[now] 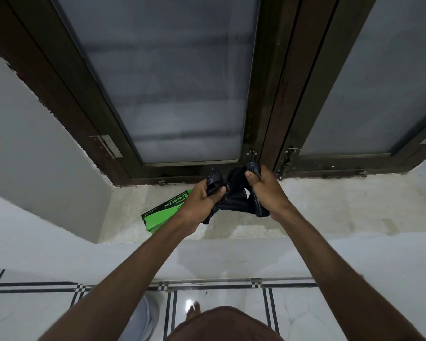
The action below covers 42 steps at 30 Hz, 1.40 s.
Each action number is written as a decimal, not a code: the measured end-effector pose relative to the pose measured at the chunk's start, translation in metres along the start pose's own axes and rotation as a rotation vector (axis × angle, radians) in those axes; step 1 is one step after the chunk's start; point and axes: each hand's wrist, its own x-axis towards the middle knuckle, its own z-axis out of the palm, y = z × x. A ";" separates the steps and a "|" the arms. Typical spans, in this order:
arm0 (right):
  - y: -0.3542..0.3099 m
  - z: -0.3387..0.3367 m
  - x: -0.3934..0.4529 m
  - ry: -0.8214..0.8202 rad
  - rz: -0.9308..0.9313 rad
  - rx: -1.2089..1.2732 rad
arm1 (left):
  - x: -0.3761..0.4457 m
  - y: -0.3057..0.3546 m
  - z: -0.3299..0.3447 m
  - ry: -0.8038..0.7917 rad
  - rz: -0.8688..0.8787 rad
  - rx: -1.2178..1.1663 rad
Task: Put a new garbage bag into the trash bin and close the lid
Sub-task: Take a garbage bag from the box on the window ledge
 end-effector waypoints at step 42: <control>-0.011 0.000 -0.017 0.111 -0.013 0.113 | -0.007 0.008 0.014 0.096 0.004 0.020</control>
